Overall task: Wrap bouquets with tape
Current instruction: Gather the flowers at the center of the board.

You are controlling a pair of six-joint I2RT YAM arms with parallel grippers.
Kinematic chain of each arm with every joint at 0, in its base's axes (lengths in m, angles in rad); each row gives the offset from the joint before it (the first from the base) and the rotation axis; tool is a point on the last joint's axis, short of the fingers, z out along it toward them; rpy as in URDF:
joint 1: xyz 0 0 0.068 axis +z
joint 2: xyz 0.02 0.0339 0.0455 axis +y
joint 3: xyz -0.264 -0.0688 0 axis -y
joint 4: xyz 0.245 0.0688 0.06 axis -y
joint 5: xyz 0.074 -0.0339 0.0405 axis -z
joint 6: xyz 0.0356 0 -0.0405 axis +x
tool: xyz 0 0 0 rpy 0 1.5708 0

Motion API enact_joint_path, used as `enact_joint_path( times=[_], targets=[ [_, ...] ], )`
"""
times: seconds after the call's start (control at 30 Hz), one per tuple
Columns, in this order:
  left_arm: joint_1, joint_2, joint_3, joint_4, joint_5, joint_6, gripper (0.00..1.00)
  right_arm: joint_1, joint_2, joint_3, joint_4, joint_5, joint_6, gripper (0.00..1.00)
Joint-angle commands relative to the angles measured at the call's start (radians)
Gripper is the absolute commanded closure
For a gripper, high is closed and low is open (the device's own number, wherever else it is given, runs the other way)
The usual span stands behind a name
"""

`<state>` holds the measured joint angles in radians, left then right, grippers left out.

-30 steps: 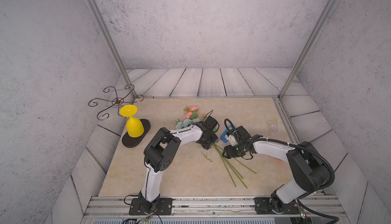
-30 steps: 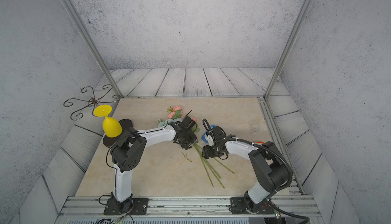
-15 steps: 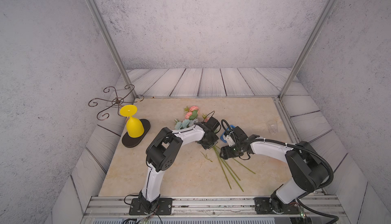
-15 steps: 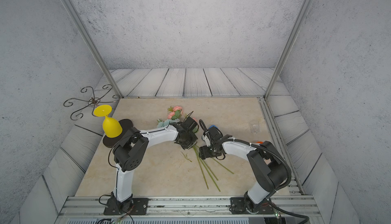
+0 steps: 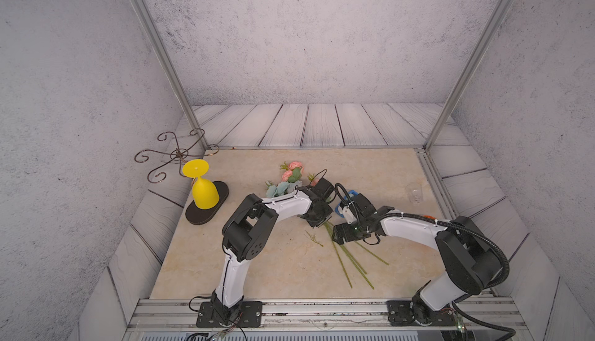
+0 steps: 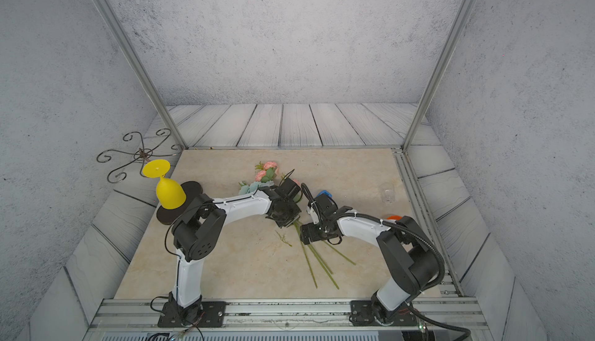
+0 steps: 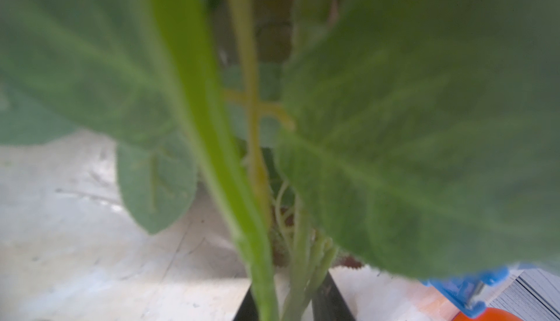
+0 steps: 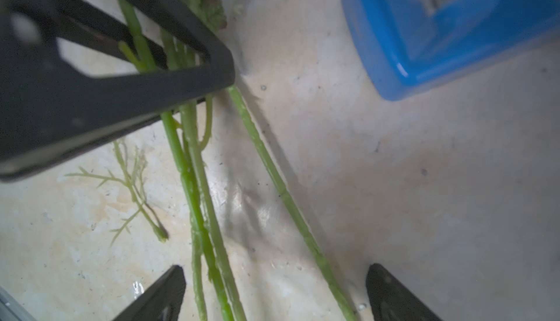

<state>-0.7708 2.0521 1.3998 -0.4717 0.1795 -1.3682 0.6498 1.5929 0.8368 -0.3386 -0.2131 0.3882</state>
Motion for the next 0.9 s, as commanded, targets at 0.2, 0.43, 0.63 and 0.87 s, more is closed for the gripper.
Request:
enact_joint_path(
  times=[0.2, 0.43, 0.63, 0.87],
  targets=[
    [-0.012, 0.042, -0.03, -0.08, -0.012, -0.005, 0.76, 0.074, 0.099, 0.03, -0.07, 0.21, 0.03, 0.08],
    [-0.01, 0.019, -0.028, -0.081, -0.012, -0.017, 0.76, 0.132, 0.179, -0.01, -0.083, 0.327, 0.093, 0.28],
    [-0.008, 0.02, -0.038, -0.074, -0.009, -0.023, 0.76, 0.134, 0.2, -0.07, -0.068, 0.328, 0.113, 0.56],
    [-0.005, 0.035, -0.028, -0.078, -0.022, -0.003, 0.76, 0.134, 0.242, -0.071, -0.056, 0.287, 0.087, 0.73]
  ],
)
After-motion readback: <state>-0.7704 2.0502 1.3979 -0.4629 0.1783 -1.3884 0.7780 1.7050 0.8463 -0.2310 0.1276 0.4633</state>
